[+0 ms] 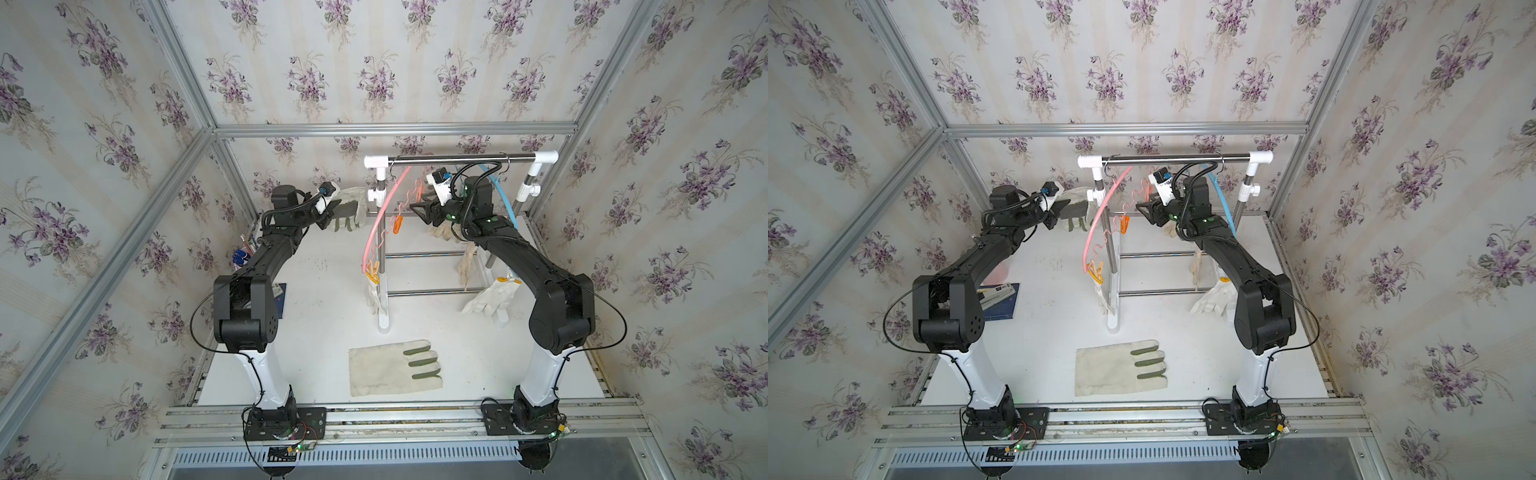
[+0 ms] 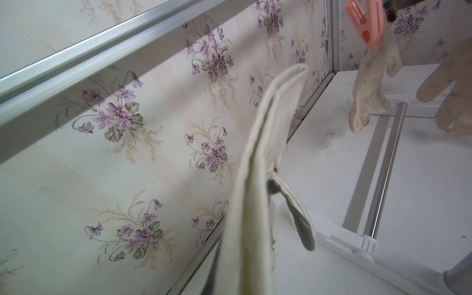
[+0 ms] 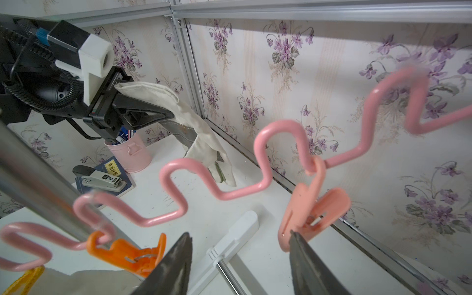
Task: Clip the gloves onto a hanger to dry
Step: Open the clamp at the hanger.
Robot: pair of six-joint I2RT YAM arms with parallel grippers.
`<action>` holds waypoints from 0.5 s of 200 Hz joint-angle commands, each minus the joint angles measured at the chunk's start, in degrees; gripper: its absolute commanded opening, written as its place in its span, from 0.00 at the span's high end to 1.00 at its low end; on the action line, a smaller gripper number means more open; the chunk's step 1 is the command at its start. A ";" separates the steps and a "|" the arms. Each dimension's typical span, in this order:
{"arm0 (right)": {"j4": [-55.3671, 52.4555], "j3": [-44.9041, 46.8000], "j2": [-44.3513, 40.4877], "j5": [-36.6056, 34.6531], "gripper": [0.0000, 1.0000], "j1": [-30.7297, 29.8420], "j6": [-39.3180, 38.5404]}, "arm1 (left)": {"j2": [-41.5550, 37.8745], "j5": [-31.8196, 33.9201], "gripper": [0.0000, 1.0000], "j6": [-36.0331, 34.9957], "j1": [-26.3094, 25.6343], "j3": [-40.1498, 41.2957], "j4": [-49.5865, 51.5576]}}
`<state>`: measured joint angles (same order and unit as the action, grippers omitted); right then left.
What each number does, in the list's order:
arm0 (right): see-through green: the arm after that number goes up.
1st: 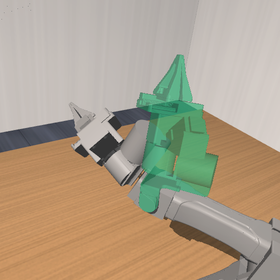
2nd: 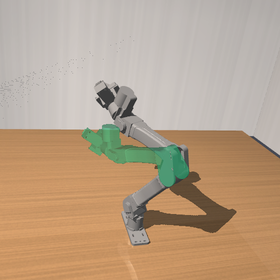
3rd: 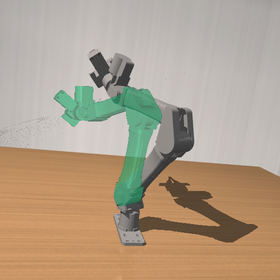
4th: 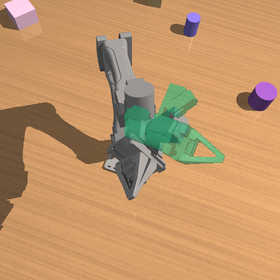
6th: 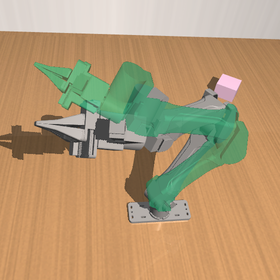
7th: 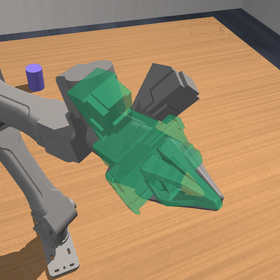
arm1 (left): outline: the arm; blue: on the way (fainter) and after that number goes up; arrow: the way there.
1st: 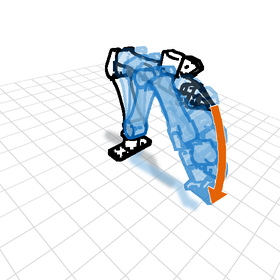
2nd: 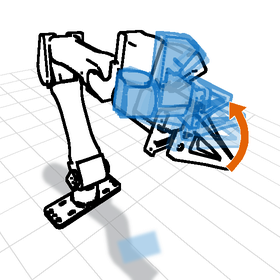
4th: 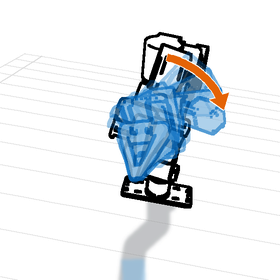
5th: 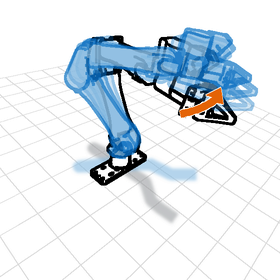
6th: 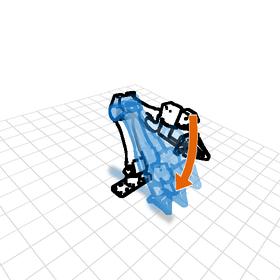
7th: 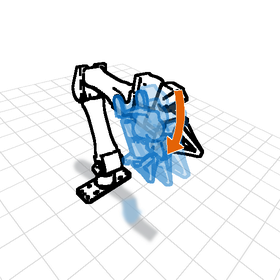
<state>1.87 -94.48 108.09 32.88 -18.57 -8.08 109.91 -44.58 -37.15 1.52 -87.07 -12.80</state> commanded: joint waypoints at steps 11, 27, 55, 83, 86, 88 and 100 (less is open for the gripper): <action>0.90 0.30 1.55 -2.80 0.37 0.29 0.39 | 2.50 -2.94 1.00 -1.63 -0.85 -1.90 -3.61; 1.88 1.84 1.60 -2.65 0.37 0.29 0.73 | 3.70 -2.56 1.00 -1.44 -1.48 -2.92 -4.04; 4.47 4.74 1.19 -3.06 0.37 0.29 2.11 | 5.04 -2.62 1.00 -1.22 -2.35 -4.19 -4.60; 7.13 5.88 2.61 -2.74 0.37 0.29 4.11 | 6.42 -1.73 1.00 -0.81 -3.43 -5.34 -5.67; 7.52 5.76 2.89 -2.78 0.37 0.29 4.22 | 6.52 -1.60 1.00 -0.80 -3.53 -5.45 -5.79; 7.57 5.78 2.90 -2.80 0.37 0.29 4.26 | 6.61 -1.57 1.00 -0.75 -3.65 -5.54 -5.82; 8.19 4.84 3.79 -3.36 0.37 0.33 4.30 | 7.05 -1.43 1.00 -0.41 -3.97 -6.09 -6.46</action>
<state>6.17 -88.73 110.56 30.00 -18.31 -5.34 116.40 -46.11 -38.06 -1.91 -92.05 -15.49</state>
